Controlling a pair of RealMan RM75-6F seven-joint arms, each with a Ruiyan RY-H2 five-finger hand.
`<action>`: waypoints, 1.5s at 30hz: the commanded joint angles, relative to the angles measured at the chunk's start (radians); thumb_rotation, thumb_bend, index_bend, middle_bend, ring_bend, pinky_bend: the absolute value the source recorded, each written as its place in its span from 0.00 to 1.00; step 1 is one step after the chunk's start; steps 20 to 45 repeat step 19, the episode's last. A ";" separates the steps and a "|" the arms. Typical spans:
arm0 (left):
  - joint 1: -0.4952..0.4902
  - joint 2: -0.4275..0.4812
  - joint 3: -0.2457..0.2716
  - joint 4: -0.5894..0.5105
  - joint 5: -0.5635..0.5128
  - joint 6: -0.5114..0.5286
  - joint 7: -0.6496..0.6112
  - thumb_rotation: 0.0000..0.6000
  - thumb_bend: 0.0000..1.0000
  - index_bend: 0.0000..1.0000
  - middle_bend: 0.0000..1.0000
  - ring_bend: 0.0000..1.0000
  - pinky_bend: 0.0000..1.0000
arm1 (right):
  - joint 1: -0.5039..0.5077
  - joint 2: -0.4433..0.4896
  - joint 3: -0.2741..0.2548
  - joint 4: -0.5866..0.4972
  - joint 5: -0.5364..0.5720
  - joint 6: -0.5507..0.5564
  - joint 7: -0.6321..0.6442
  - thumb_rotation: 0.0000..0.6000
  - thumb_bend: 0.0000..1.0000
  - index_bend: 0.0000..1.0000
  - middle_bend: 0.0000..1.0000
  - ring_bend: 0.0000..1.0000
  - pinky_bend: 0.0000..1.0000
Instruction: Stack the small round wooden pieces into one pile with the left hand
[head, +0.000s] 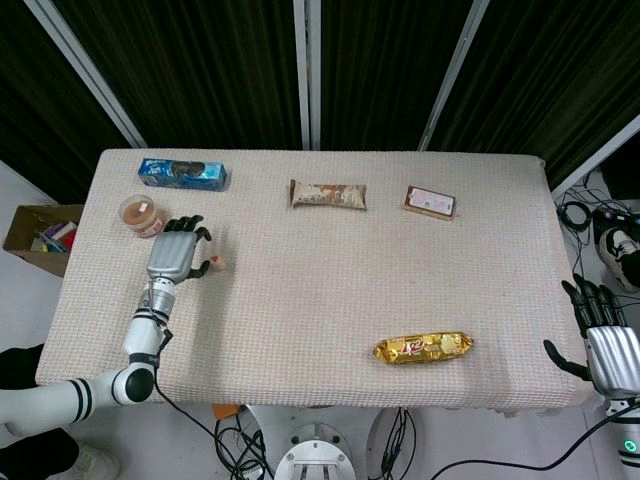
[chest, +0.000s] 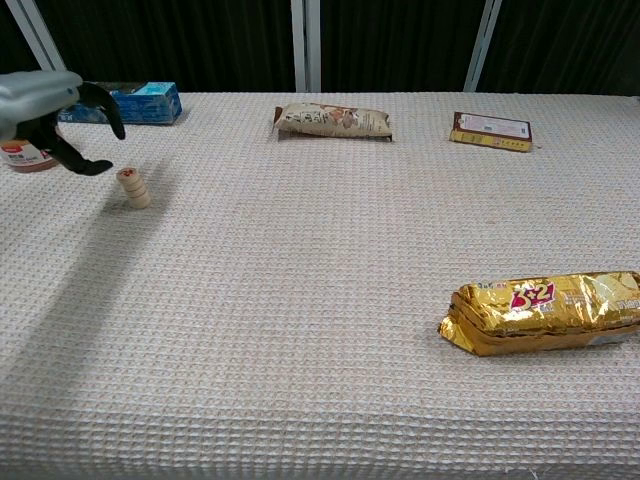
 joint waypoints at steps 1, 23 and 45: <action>0.078 0.081 -0.007 -0.060 0.067 0.082 -0.103 1.00 0.30 0.34 0.12 0.10 0.15 | 0.000 0.007 -0.002 -0.001 -0.001 -0.002 0.003 1.00 0.23 0.00 0.00 0.00 0.00; 0.568 0.377 0.266 -0.260 0.488 0.554 -0.370 1.00 0.18 0.23 0.12 0.10 0.13 | 0.003 -0.014 -0.006 -0.005 -0.020 0.007 0.016 1.00 0.23 0.00 0.00 0.00 0.00; 0.568 0.377 0.266 -0.260 0.488 0.554 -0.370 1.00 0.18 0.23 0.12 0.10 0.13 | 0.003 -0.014 -0.006 -0.005 -0.020 0.007 0.016 1.00 0.23 0.00 0.00 0.00 0.00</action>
